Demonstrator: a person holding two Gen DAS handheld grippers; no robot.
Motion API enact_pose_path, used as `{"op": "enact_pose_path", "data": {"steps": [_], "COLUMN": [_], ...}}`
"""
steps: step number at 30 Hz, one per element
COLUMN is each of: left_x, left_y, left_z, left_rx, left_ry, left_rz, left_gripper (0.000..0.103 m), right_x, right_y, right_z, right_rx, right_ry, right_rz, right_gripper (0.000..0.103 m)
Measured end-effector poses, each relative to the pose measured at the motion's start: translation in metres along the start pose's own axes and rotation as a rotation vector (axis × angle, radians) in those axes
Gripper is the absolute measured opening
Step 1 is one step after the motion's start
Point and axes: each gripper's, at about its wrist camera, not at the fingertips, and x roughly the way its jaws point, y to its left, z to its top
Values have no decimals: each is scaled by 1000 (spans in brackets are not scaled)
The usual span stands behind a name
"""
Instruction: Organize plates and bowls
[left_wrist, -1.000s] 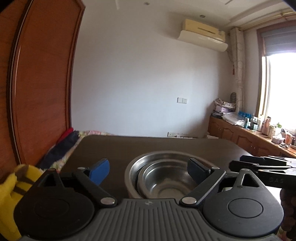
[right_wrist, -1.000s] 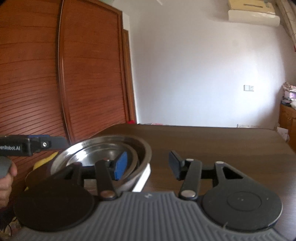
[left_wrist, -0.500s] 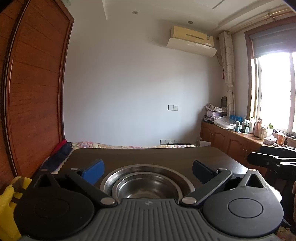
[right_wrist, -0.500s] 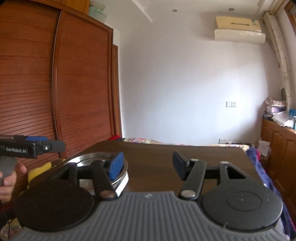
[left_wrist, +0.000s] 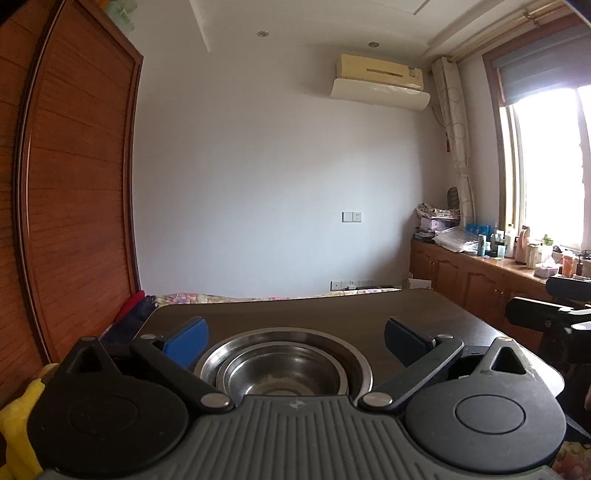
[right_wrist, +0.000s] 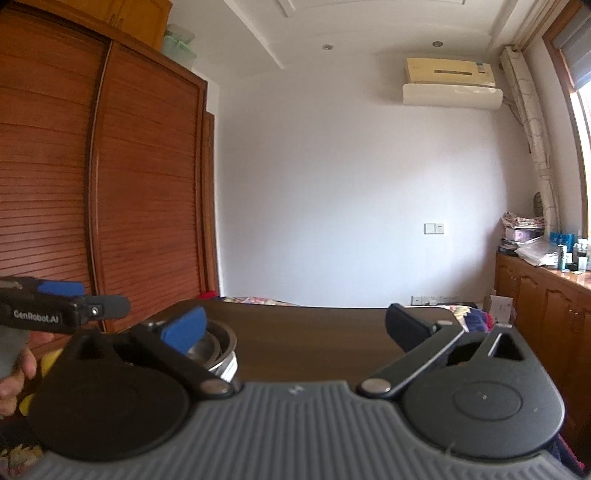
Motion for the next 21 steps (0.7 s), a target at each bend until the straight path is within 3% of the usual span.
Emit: {"op": "enact_pose_path", "data": {"steps": [11,21], "left_x": [-8,-2], "left_y": [-5,-3], "left_z": [-12,-30], "left_rx": [-7,-4], "left_ry": [0,48], "left_rz": [32,76], "left_gripper": [103,103], "right_x": [-1,-3], "right_y": [1,3], "right_z": [-5,-18], "right_rx": [-4,-7], "right_ry": [40,61], "right_rz": [-98,-186], "right_gripper": [103,103]}}
